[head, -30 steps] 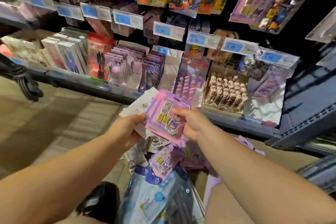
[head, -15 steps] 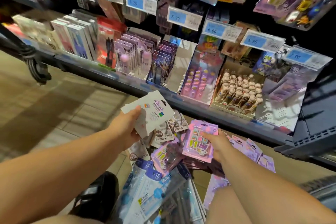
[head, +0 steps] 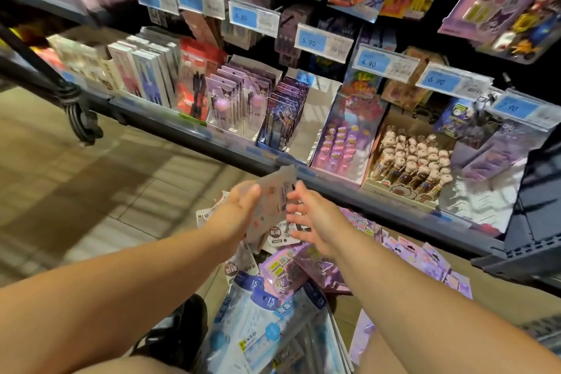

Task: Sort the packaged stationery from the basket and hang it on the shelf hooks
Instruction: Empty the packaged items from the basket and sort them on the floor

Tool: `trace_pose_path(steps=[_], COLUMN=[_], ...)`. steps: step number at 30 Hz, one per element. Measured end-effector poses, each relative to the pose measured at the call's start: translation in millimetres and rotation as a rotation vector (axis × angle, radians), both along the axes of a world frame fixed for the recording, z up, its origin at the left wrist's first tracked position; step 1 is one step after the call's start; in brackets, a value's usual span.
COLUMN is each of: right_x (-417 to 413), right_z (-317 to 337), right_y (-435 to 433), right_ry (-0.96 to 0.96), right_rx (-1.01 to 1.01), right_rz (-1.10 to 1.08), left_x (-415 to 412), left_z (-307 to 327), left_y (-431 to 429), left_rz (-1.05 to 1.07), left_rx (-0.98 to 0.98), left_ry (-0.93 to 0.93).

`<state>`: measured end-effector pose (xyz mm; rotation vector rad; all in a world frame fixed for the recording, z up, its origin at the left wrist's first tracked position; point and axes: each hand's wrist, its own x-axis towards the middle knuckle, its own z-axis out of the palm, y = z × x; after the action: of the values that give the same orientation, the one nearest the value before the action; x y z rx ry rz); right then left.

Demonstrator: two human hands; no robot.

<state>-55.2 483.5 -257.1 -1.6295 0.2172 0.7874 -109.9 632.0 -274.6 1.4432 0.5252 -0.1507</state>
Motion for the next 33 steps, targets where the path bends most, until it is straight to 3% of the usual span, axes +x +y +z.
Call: trace_pose_path(steps=[5,15,24,27,33], right_x=[-5.8,7.9,-1.5,-3.1,-9.3], right_z=[13.2,10.2,10.3,3.3,-0.3], right_y=[24.4,27.5,2.1,-8.8,-12.5], right_ry=[0.160,0.050,-0.008,-0.006,-0.049], right_rx=[0.158,0.060,0.225,0.248,0.237], right_rz=[-0.043,-0.204,-0.294,-0.299,-0.177], left_x=[-7.9,-9.5,13.6,14.2,9.0], left_z=[-3.1,5.1,6.4,7.1,11.2], left_y=[-3.6,-4.6,-7.6,-10.3,-10.4], left_rz=[-0.117,-0.323,0.170,0.132,0.061], left_rx=[0.013,-0.015,-0.051,-0.175,-0.175], left_ry=[-0.106,-0.218,-0.102,-0.001,0.011])
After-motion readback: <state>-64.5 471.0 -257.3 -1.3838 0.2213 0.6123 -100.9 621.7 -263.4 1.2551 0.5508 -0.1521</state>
